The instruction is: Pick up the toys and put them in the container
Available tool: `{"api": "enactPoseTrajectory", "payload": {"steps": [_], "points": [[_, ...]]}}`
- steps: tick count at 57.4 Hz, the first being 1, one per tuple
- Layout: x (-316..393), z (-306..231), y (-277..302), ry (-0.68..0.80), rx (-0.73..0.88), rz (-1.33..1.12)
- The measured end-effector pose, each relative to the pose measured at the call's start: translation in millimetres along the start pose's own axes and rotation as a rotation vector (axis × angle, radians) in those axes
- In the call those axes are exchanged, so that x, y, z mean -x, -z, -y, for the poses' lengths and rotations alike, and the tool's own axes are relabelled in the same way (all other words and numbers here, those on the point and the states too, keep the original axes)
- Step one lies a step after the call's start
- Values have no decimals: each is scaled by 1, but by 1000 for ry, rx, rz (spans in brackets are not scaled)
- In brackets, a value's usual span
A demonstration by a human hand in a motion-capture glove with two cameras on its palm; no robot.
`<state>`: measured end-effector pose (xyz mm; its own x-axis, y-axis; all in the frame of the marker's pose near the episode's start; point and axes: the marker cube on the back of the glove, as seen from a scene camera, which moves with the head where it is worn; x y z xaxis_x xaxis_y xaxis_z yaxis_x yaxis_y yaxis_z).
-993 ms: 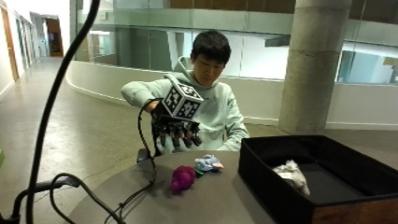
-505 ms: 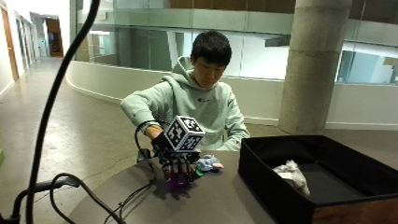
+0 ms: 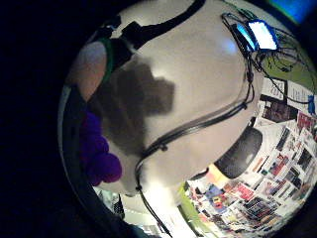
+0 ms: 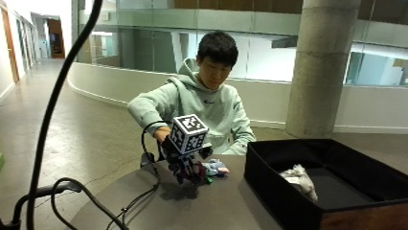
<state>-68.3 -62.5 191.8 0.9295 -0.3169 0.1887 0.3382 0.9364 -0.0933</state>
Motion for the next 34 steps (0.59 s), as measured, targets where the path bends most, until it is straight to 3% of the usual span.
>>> {"api": "enactPoseTrajectory", "payload": {"steps": [9,34], "points": [[28,-24,38,1,-83,83],[126,12,219,130,-474,178]]}}
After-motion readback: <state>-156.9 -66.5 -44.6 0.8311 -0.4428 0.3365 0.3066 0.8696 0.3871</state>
